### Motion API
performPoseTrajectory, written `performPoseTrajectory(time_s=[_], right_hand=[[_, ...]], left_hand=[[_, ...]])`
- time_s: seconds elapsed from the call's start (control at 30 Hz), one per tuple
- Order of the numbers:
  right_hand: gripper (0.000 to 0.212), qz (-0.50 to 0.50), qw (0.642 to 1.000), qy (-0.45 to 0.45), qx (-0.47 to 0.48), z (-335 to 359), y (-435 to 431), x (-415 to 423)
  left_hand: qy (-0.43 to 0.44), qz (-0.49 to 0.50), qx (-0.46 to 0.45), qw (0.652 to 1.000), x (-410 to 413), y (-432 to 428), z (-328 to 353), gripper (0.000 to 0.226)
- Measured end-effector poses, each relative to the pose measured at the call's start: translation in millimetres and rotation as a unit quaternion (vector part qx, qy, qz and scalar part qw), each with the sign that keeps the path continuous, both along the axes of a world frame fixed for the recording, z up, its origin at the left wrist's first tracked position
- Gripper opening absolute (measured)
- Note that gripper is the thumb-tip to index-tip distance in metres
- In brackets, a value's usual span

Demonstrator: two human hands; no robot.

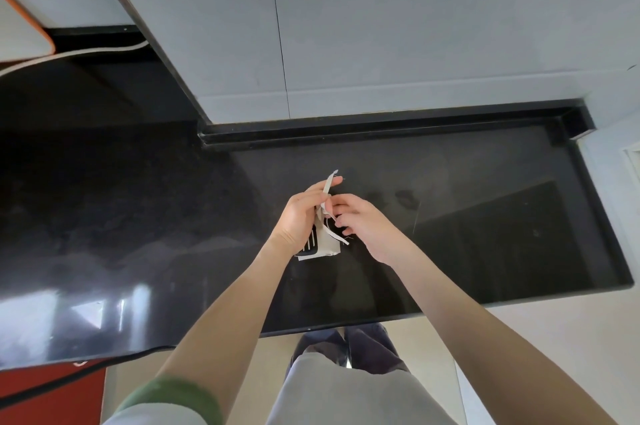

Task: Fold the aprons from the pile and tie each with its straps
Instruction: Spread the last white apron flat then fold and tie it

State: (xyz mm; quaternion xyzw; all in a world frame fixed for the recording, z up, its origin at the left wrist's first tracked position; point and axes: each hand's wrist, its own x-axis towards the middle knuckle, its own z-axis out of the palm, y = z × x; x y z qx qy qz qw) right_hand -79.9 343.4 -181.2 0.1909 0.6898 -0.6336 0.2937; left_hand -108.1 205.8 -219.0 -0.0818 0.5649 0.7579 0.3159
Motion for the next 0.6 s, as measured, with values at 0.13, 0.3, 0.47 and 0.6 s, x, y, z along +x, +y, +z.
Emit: performPoseTrajectory(time_s=[0.13, 0.3, 0.47, 0.6], right_hand=[[0.01, 0.128, 0.984, 0.054, 0.113, 1, -11, 1], [0.011, 0.02, 0.989, 0.05, 0.138, -5, -26, -1], [0.018, -0.078, 0.997, 0.0, 0.014, -3, -32, -4], [0.023, -0.116, 0.992, -0.032, -0.026, 2, -20, 0]], left_hand=[[0.013, 0.007, 0.003, 1.0, 1, 1, 3, 0.039], [0.041, -0.011, -0.013, 0.999, 1, -1, 1, 0.039], [0.017, -0.014, 0.022, 1.0, 2, -2, 0, 0.029], [-0.027, -0.044, 0.056, 0.997, -4, -5, 0, 0.031]])
